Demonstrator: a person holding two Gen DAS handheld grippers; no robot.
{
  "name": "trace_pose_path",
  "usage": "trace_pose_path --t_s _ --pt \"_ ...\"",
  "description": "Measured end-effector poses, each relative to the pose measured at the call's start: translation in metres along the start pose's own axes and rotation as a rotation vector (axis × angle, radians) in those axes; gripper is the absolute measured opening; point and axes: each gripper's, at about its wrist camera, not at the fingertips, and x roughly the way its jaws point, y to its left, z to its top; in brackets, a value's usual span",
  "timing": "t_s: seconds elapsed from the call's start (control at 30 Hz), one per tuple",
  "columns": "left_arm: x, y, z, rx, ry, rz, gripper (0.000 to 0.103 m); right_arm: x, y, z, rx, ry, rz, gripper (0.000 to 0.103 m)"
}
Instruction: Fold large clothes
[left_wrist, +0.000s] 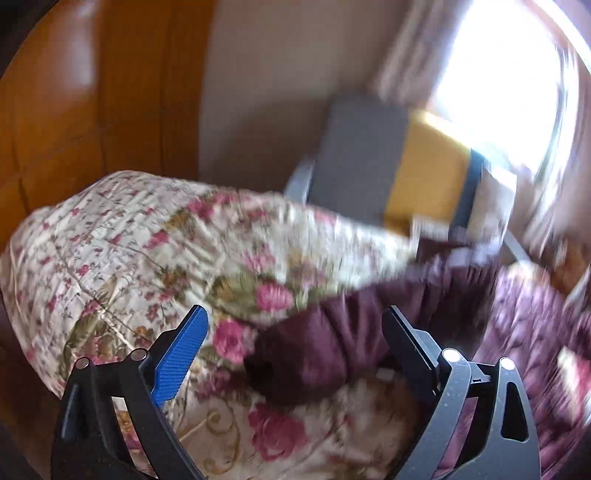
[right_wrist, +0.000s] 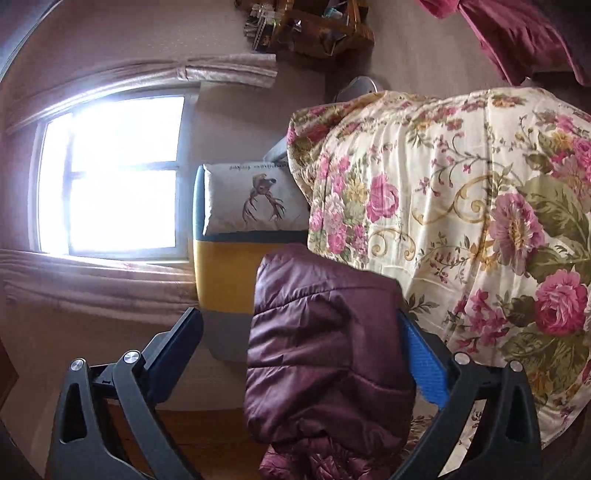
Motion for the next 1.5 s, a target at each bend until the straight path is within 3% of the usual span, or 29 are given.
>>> trace_pose_path --t_s 0.07,0.13,0.2,0.23,0.27,0.3,0.33,0.4,0.47,0.57,0.63,0.67,0.73,0.77,0.8,0.83,0.9,0.97,1.1,1.13,1.2,1.3,1.37,1.4,1.43,1.5 --pt "0.031 -0.001 -0.010 0.012 0.069 0.061 0.094 -0.034 0.001 0.006 0.026 -0.078 0.038 0.101" --pt "0.060 0.004 -0.017 -0.022 0.135 0.077 0.094 -0.060 0.016 0.006 -0.099 -0.119 -0.065 0.101" --pt "0.085 0.015 -0.020 -0.092 0.163 0.096 0.094 -0.071 0.029 -0.007 -0.252 -0.092 -0.167 0.101" --pt "0.094 0.019 -0.019 -0.118 0.174 0.102 0.094 -0.073 0.038 -0.022 -0.348 -0.044 -0.214 0.101" --pt "0.106 0.025 -0.017 -0.162 0.199 0.097 0.087 -0.071 0.045 -0.038 -0.433 0.006 -0.249 0.101" --pt "0.117 0.030 -0.016 -0.193 0.217 0.066 0.056 -0.064 0.051 -0.059 -0.534 0.069 -0.291 0.101" --pt "0.127 0.030 -0.013 -0.192 0.237 0.072 0.050 -0.056 0.054 -0.080 -0.605 0.119 -0.318 0.101" --pt "0.150 0.032 -0.003 -0.182 0.286 0.178 0.037 -0.031 0.050 -0.133 -0.713 0.275 -0.347 0.101" --pt "0.159 0.040 0.008 -0.186 0.295 0.259 0.035 -0.002 0.038 -0.186 -0.781 0.422 -0.369 0.101" --pt "0.152 0.071 0.025 -0.234 0.278 0.439 0.035 0.047 0.012 -0.254 -0.891 0.605 -0.453 0.101" --pt "0.132 0.091 0.031 -0.285 0.248 0.488 0.035 0.073 -0.008 -0.279 -0.944 0.701 -0.519 0.101" --pt "0.110 0.100 0.031 -0.310 0.206 0.442 0.038 0.076 -0.015 -0.285 -0.956 0.727 -0.547 0.101" --pt "0.083 0.104 0.025 -0.311 0.178 0.292 0.060 0.090 -0.032 -0.294 -0.937 0.784 -0.575 0.100" --pt "0.061 0.101 0.015 -0.312 0.151 0.167 0.076 0.093 -0.037 -0.293 -0.919 0.800 -0.568 0.098" --pt "0.043 0.093 0.001 -0.296 0.139 0.026 0.083 0.096 -0.040 -0.294 -0.905 0.814 -0.558 0.096" --pt "0.029 0.082 -0.014 -0.261 0.156 -0.109 0.083 0.098 -0.043 -0.295 -0.898 0.827 -0.548 0.092" --pt "0.015 0.058 -0.044 -0.187 0.207 -0.268 0.083 0.100 -0.046 -0.298 -0.914 0.853 -0.530 0.081" --pt "0.005 0.027 -0.084 -0.138 0.295 -0.493 0.083 0.099 -0.041 -0.307 -0.956 0.870 -0.506 0.058" --pt "0.010 -0.039 -0.150 -0.104 0.464 -0.729 0.083 0.092 -0.024 -0.319 -1.055 0.858 -0.524 0.047" --pt "0.012 -0.049 -0.156 -0.085 0.479 -0.723 0.082 0.091 -0.020 -0.323 -1.075 0.854 -0.526 0.042" --pt "0.016 -0.072 -0.163 -0.017 0.482 -0.651 0.045 0.086 -0.003 -0.336 -1.137 0.827 -0.492 0.037" --pt "0.007 -0.062 -0.141 -0.014 0.417 -0.654 0.022 0.072 0.029 -0.352 -1.174 0.775 -0.338 0.032" --pt "-0.009 -0.042 -0.126 -0.017 0.340 -0.624 0.018 0.058 0.036 -0.361 -1.168 0.762 -0.200 0.030" --pt "-0.015 -0.032 -0.122 -0.021 0.312 -0.605 0.017 0.055 0.030 -0.363 -1.171 0.761 -0.178 0.030" --pt "-0.021 -0.023 -0.122 -0.023 0.292 -0.576 0.017 0.054 0.018 -0.362 -1.170 0.761 -0.199 0.028" --pt "-0.022 -0.001 -0.132 -0.067 0.302 -0.547 0.017 0.056 -0.025 -0.353 -1.167 0.776 -0.334 0.027"
